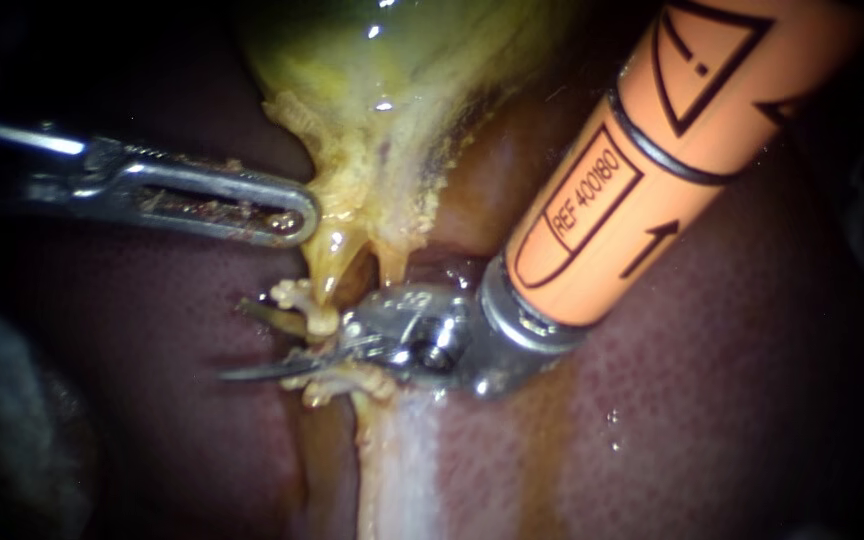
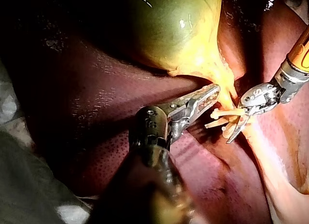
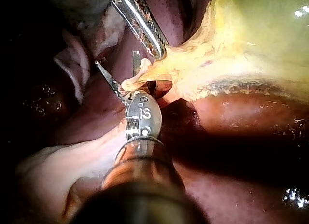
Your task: Go to the cutting position left tube
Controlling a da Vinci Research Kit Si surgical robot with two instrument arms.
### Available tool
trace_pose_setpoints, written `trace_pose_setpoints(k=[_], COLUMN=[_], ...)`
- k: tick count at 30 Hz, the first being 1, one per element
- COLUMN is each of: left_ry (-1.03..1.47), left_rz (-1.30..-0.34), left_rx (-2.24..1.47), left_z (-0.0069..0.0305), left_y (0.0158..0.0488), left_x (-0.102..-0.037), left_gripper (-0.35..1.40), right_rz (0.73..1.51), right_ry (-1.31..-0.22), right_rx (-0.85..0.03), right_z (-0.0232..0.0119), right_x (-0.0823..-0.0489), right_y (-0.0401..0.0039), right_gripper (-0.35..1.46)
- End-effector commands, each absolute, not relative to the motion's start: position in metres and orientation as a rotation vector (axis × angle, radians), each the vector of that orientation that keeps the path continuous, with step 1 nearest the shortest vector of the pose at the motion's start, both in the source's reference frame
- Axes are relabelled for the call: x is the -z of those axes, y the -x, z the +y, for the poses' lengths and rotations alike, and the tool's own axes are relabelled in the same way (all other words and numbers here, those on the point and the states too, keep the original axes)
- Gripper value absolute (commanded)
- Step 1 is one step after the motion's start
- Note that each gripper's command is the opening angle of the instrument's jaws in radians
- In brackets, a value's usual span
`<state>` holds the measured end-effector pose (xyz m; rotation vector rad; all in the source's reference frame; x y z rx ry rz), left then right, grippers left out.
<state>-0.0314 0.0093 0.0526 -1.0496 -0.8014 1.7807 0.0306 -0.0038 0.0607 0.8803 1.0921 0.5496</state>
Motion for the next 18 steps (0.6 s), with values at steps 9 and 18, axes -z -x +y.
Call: trace_pose_setpoints(k=[9, 18], left_ry=[1.05, 1.05], left_rz=[-0.801, -0.801], left_rx=[-1.781, -1.781], left_z=[0.0093, 0.0093], left_y=[0.0314, 0.0314], left_x=[-0.0526, -0.0527], left_gripper=[-0.35, -0.35], right_rz=[1.146, 1.156], right_ry=[-0.931, -0.945], right_rx=[-0.546, -0.542], right_z=[-0.0033, -0.0034], right_x=[-0.0575, -0.0567], right_y=[-0.0306, -0.0308], right_gripper=[1.43, 1.43])
